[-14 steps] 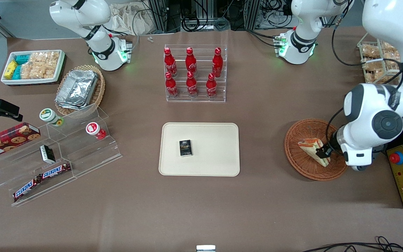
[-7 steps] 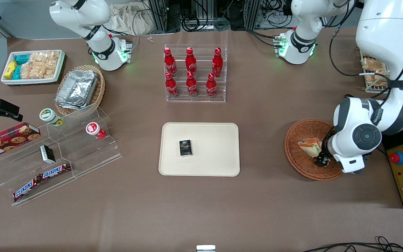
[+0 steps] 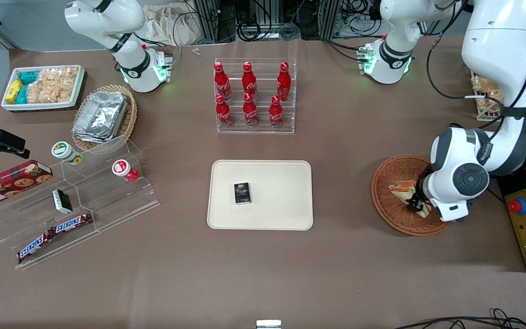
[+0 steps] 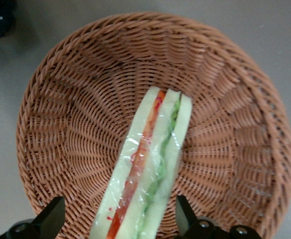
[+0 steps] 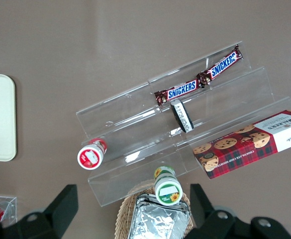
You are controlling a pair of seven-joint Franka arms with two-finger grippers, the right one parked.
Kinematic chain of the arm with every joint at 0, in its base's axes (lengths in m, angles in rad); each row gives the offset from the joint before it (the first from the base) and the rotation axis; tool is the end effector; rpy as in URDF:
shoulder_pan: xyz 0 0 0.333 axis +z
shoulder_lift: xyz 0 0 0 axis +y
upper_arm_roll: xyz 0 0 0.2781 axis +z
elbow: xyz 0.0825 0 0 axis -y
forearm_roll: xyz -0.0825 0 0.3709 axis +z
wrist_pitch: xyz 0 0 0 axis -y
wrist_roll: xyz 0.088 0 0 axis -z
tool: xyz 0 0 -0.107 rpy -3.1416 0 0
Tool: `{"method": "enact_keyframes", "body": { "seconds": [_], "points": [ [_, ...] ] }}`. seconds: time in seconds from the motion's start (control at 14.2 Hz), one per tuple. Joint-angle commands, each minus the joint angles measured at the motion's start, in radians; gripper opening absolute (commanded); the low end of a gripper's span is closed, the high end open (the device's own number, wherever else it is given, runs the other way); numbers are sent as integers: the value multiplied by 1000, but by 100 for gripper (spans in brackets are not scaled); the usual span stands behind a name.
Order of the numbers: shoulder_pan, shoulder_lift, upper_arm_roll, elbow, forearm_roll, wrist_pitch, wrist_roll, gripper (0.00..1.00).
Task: Place sandwich from basket to tray
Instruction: 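Close the left gripper on the end of the wrapped sandwich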
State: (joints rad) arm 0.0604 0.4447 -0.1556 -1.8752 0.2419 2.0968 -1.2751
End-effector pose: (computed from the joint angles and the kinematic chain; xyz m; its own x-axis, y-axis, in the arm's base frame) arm 0.5840 -0.0419 0.2358 0.5075 0.8606 0.0425 0.8410 -0.4840 -0.2418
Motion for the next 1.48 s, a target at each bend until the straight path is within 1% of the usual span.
{"method": "enact_keyframes", "body": {
  "seconds": [0.0,0.78,0.85,0.92,0.99,1.13,1.2,1.41],
  "points": [
    [6,-11,-2,-27,24,12,-30,100],
    [-8,49,-5,-24,22,52,-110,99],
    [-13,51,-6,-12,20,51,-115,89],
    [-14,49,-6,-3,20,51,-137,69],
    [-16,49,-6,-1,20,49,-145,43],
    [-22,48,-7,4,20,48,-150,1],
    [-22,48,-7,5,17,48,-150,0],
    [-25,46,-9,16,20,43,-148,0]
  ]
}}
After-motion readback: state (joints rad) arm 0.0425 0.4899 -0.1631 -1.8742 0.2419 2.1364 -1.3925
